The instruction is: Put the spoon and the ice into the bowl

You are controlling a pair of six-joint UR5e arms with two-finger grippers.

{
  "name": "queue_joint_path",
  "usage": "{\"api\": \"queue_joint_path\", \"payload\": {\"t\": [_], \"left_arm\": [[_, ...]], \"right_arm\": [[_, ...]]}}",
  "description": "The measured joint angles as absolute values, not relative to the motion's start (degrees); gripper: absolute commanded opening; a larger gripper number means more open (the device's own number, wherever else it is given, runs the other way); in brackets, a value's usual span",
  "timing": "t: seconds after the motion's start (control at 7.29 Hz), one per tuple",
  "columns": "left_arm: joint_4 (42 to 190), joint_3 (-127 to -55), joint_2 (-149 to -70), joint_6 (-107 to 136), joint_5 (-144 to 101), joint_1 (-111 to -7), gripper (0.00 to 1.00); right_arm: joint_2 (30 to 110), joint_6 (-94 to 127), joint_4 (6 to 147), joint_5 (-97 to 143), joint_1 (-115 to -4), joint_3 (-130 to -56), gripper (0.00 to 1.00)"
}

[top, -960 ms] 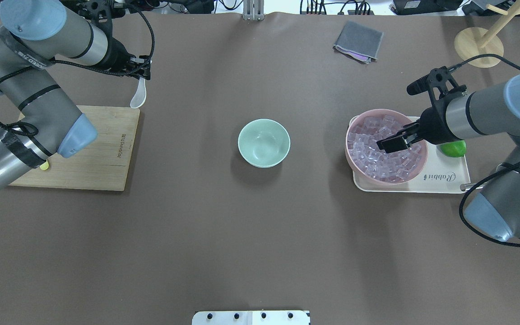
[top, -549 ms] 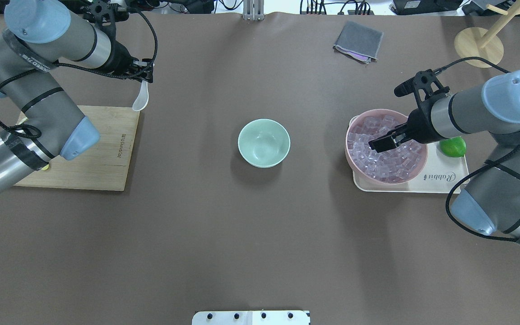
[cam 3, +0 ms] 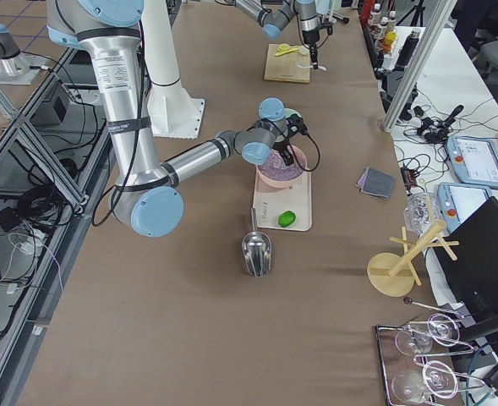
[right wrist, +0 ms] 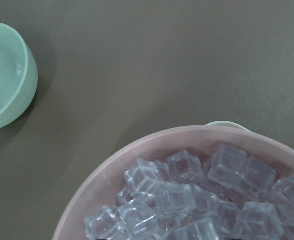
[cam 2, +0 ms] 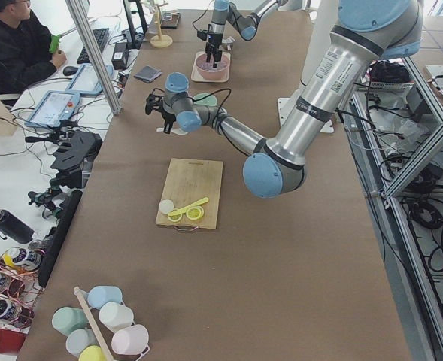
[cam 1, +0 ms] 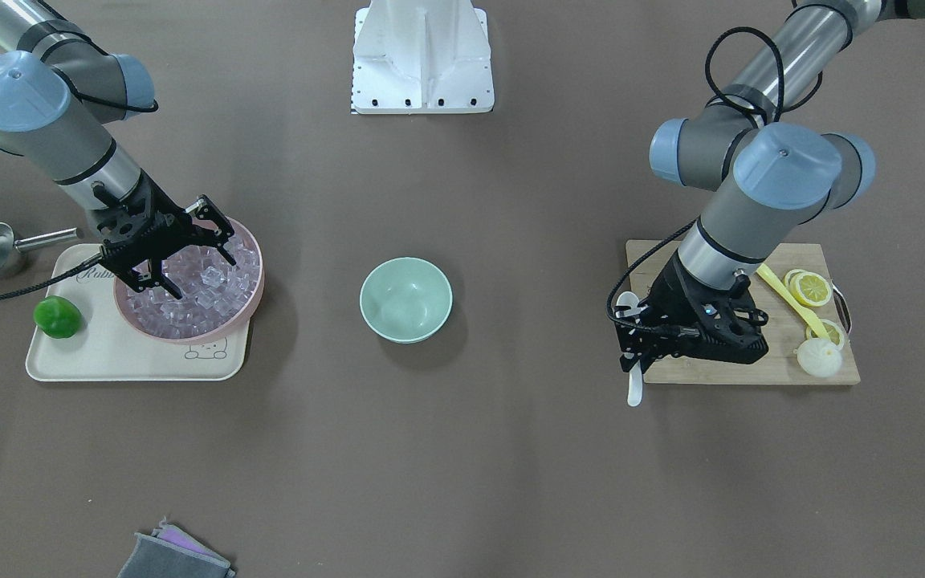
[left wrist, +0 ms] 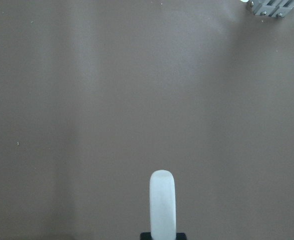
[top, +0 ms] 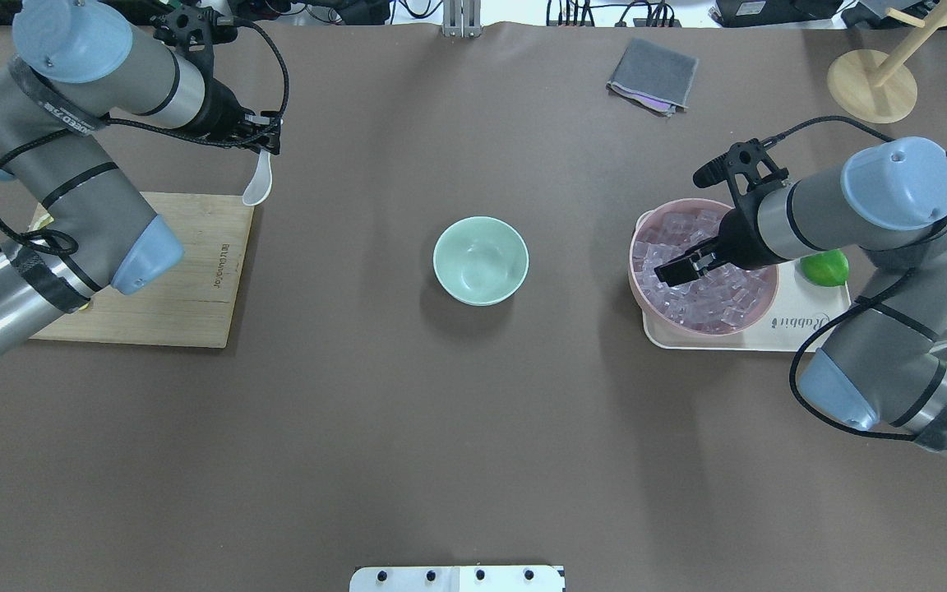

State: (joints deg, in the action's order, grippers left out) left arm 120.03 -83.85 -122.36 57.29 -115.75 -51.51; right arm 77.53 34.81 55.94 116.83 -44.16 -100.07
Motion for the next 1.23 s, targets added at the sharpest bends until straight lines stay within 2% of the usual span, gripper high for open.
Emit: {"api": "queue_joint_path", "payload": {"t": [0.27, 0.41, 0.69, 0.82, 1.23], "left_arm": [[120.05, -83.85, -122.35, 57.27, -115.75, -51.41, 0.00], [120.06, -83.82, -122.34, 57.22, -115.75, -51.37, 0.00], [120.06, -83.78, -122.34, 57.06, -115.75, -51.33, 0.00], [120.06, -83.77, -122.34, 57.00, -115.75, -51.33, 0.00], [120.13, -83.76, -122.34, 56.90, -115.75, -51.17, 0.00]], "right_arm": [[77.31, 34.68, 55.94, 116.83, -43.99, -98.75, 0.79], [77.28, 34.83, 56.05, 116.81, -43.96, -98.44, 0.69], [77.28, 35.65, 56.30, 116.89, -43.96, -98.33, 0.63], [77.28, 36.53, 56.40, 117.02, -43.97, -98.41, 0.56], [77.33, 37.59, 56.53, 116.80, -43.78, -98.30, 0.54]]}}
